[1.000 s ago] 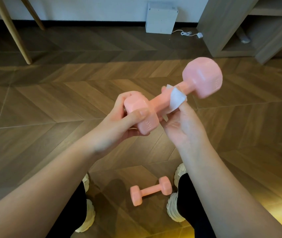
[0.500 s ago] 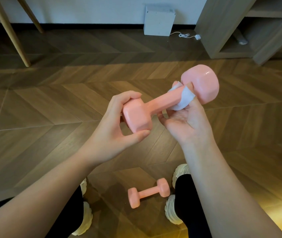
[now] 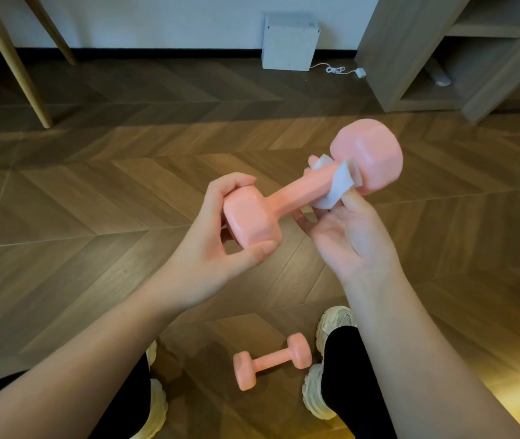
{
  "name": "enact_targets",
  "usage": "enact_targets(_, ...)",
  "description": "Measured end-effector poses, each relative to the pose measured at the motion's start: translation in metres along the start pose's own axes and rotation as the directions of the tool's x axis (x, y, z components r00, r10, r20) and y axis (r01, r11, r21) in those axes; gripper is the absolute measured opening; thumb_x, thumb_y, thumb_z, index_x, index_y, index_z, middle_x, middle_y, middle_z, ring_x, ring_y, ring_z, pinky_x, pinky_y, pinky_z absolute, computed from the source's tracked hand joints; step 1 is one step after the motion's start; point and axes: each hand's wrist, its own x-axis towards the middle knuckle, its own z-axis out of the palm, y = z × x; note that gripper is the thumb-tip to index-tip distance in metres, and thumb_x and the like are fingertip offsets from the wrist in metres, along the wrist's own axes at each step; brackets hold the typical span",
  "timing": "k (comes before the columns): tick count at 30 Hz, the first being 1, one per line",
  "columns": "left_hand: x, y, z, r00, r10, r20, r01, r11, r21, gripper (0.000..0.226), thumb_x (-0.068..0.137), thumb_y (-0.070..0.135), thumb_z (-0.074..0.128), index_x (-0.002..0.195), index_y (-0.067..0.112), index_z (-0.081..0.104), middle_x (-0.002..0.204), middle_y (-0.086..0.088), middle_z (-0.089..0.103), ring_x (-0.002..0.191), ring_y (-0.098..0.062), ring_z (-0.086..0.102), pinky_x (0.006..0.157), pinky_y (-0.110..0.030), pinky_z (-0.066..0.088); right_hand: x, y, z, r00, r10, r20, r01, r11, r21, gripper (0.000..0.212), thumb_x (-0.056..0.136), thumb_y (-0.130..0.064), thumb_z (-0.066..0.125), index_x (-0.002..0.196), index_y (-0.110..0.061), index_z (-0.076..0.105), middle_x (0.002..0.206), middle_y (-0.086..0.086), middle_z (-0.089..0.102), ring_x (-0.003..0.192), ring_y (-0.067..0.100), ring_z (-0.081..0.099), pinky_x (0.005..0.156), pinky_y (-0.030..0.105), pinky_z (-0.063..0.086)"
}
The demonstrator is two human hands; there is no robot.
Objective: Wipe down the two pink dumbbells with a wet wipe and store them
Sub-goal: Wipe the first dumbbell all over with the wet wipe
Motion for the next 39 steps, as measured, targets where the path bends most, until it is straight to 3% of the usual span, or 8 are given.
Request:
enact_targets(4,0.003,0.006,0.001,0.982,-0.174,0.067,0.184,0.964,-0.194,0.067,0.073,0.044,0.069,0.13,0.037,0.035,0.121,0.02,0.042,0.105,0.002,0.053,0.079,-0.021,0.053,0.003,-0.001,-0.003,1.0,-0.011,-0.001,0.011,0.996,0.093,0.045,0.086,-0.027,0.067,0.13,-0.019,0.06,0.114,0.002,0.073,0.101,0.014,0.072,0.086,0.039,0.057)
enact_targets(7,0.008,0.008,-0.002,0.848,-0.417,0.327,0.527,0.593,-0.609,0.069,0.073,0.046,0.068,0.132,0.017,0.046,0.114,-0.013,0.057,0.089,-0.025,0.067,0.074,-0.038,0.061,0.003,-0.002,-0.002,0.998,-0.022,0.059,0.015,0.992,0.127,0.053,0.083,-0.025,0.066,0.134,-0.021,0.056,0.112,-0.002,0.074,0.101,0.013,0.071,0.08,0.037,0.059)
enact_targets(10,0.009,0.006,-0.007,0.757,-0.435,0.488,0.643,0.363,-0.674,0.071,0.085,0.046,0.061,0.142,0.008,0.042,0.101,-0.024,0.059,0.081,-0.034,0.066,0.076,-0.043,0.063,0.003,0.0,-0.001,0.997,-0.026,0.077,0.017,0.992,0.121,0.051,0.089,-0.024,0.064,0.138,-0.021,0.053,0.111,-0.003,0.074,0.102,0.012,0.071,0.079,0.036,0.059)
enact_targets(16,0.003,0.002,0.002,0.919,-0.373,0.125,0.392,0.843,-0.368,0.066,0.068,0.051,0.068,0.126,0.037,0.039,0.123,0.008,0.047,0.1,-0.005,0.064,0.079,-0.033,0.06,0.006,0.005,-0.001,0.999,0.031,-0.012,-0.03,0.992,0.119,0.038,0.096,-0.027,0.06,0.133,-0.021,0.058,0.114,0.001,0.073,0.106,0.015,0.07,0.102,0.048,0.047)
enact_targets(21,0.001,0.003,0.004,0.979,-0.201,0.043,0.205,0.965,-0.163,0.064,0.073,0.054,0.064,0.126,0.043,0.029,0.104,0.032,0.041,0.101,0.008,0.05,0.075,-0.021,0.054,0.009,0.002,-0.002,0.995,0.073,-0.073,-0.07,0.996,0.045,0.042,0.093,-0.038,0.063,0.132,-0.022,0.059,0.124,0.009,0.068,0.114,0.024,0.063,0.098,0.046,0.05)
enact_targets(32,-0.004,0.001,0.0,0.997,0.071,0.018,-0.074,0.968,0.242,0.065,0.082,0.051,0.064,0.128,0.05,0.019,0.125,0.026,0.032,0.111,-0.008,0.046,0.086,-0.014,0.044,0.008,0.008,-0.006,0.998,0.054,0.033,-0.059,0.985,0.162,0.049,0.078,-0.029,0.071,0.124,-0.014,0.062,0.111,0.01,0.074,0.098,0.021,0.073,0.09,0.044,0.054)
enact_targets(36,0.0,0.005,-0.001,0.976,-0.206,0.072,0.213,0.969,-0.122,0.065,0.073,0.051,0.065,0.127,0.042,0.03,0.118,0.027,0.041,0.101,0.0,0.055,0.079,-0.023,0.054,0.006,0.005,-0.006,0.996,0.036,0.081,-0.054,0.969,0.242,0.032,0.089,-0.025,0.066,0.12,-0.015,0.063,0.11,0.008,0.074,0.1,0.02,0.072,0.1,0.049,0.049)
enact_targets(39,0.007,0.008,-0.001,0.834,-0.477,0.277,0.548,0.655,-0.521,0.073,0.071,0.056,0.065,0.129,0.017,0.046,0.109,-0.013,0.058,0.08,-0.022,0.068,0.067,-0.036,0.06,0.004,0.002,-0.004,0.992,0.006,0.127,-0.038,0.968,0.249,0.04,0.085,-0.026,0.067,0.123,-0.017,0.061,0.109,0.005,0.075,0.103,0.018,0.071,0.097,0.046,0.051)
